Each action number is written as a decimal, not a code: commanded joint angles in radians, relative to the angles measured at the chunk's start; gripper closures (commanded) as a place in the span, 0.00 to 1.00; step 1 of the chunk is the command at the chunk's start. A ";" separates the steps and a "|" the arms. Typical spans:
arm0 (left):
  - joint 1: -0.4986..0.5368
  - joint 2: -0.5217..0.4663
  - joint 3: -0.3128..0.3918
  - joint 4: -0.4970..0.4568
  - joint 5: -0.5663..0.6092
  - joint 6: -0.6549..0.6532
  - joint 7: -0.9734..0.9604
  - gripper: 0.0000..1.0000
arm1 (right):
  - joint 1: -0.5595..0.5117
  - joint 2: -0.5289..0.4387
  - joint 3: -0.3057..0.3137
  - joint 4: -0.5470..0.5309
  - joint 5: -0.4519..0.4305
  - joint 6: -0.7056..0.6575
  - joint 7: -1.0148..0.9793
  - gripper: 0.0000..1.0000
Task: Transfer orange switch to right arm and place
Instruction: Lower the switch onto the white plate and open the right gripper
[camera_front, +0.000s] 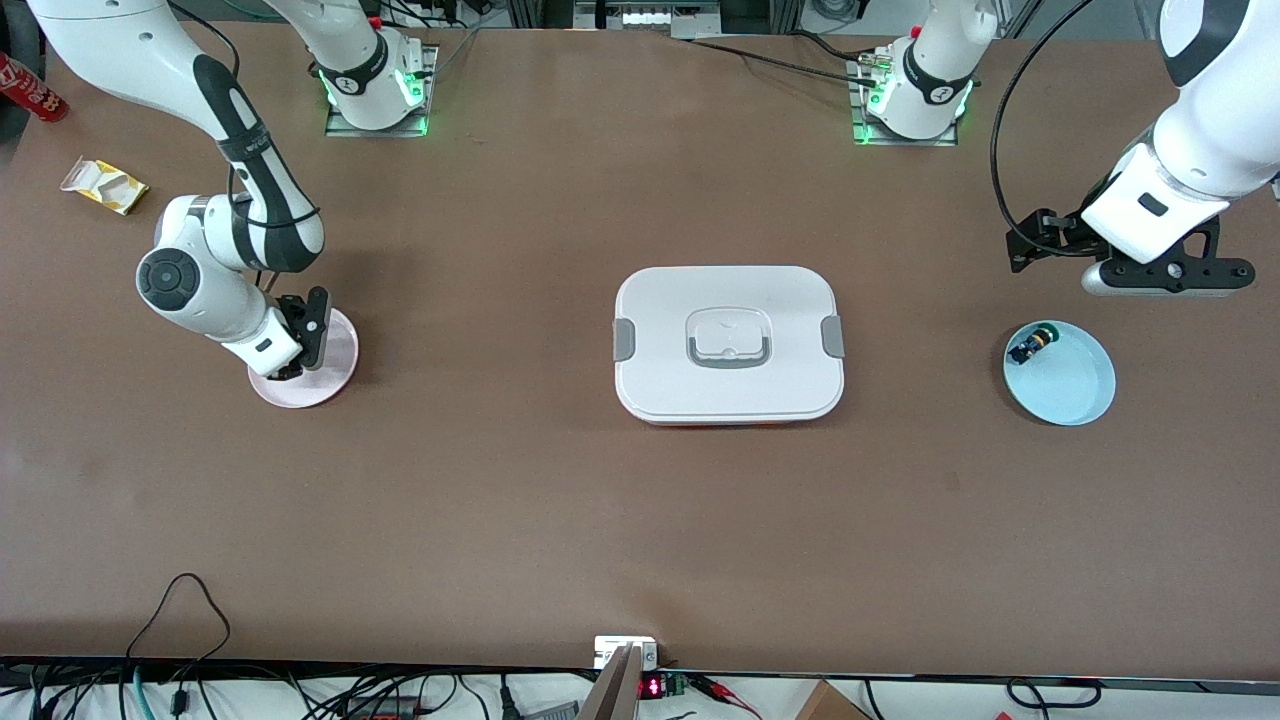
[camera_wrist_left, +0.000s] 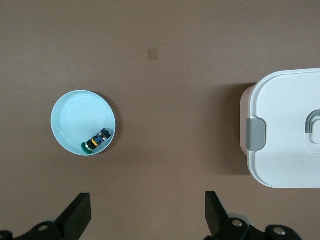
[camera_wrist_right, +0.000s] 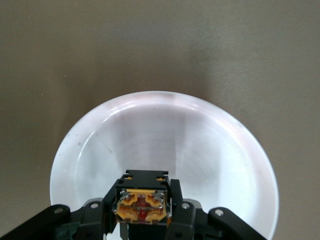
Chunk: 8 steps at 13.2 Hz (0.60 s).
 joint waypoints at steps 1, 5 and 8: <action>-0.002 -0.010 0.003 -0.004 0.020 -0.010 -0.023 0.00 | -0.017 -0.010 0.011 -0.020 -0.013 0.018 -0.018 0.85; 0.013 -0.008 0.001 0.002 0.020 -0.009 -0.014 0.00 | -0.017 -0.027 0.014 -0.020 -0.002 0.012 0.000 0.00; 0.019 0.013 0.003 0.023 0.019 -0.006 -0.004 0.00 | -0.016 -0.062 0.033 -0.011 -0.002 0.001 0.020 0.00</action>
